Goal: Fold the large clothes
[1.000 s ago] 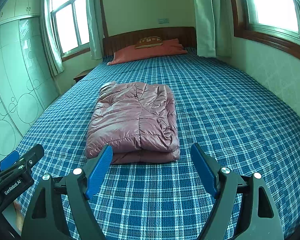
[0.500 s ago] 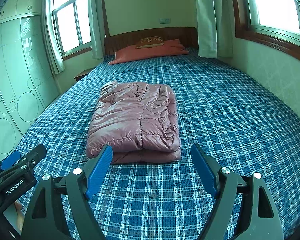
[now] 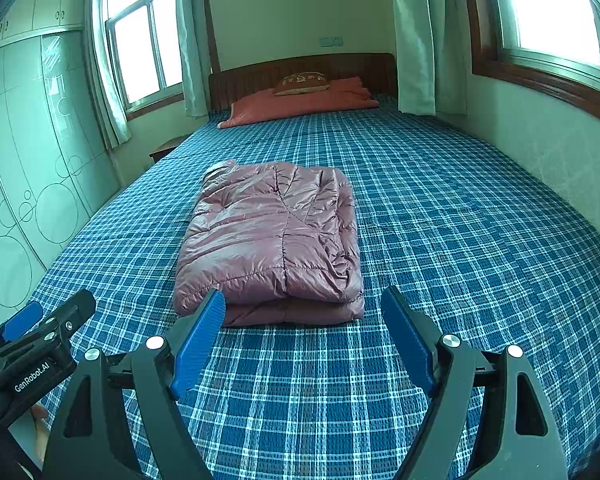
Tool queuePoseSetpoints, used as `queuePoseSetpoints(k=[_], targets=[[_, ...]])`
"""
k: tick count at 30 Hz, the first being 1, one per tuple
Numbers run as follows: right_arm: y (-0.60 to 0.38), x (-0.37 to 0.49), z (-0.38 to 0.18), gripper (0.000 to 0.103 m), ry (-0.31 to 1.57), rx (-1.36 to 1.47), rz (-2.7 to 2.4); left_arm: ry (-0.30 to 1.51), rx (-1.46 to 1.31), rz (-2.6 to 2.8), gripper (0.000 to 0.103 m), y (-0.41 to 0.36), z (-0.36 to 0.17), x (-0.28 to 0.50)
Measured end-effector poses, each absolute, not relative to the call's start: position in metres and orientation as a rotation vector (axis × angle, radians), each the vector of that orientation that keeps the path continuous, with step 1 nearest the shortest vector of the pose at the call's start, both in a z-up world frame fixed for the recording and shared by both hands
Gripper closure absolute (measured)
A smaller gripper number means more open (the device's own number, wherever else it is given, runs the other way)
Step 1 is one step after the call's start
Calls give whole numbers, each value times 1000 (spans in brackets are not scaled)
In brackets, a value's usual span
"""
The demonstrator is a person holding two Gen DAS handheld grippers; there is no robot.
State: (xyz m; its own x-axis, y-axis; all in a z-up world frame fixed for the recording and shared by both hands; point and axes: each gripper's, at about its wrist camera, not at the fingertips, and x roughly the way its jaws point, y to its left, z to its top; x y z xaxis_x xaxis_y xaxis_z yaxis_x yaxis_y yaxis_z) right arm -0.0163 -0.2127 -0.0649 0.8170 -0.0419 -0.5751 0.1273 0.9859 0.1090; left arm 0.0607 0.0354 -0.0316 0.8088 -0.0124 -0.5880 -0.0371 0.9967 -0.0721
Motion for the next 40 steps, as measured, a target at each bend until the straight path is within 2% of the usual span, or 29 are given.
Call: queuePoseSetpoints(k=[32,40], targets=[[-213,-16,-71,24,620,139,-80,600,-56,11,2,33,-32,61],[-224,-8,-80,24,636,150,-85,651,-85,1,2,39,-51,78]])
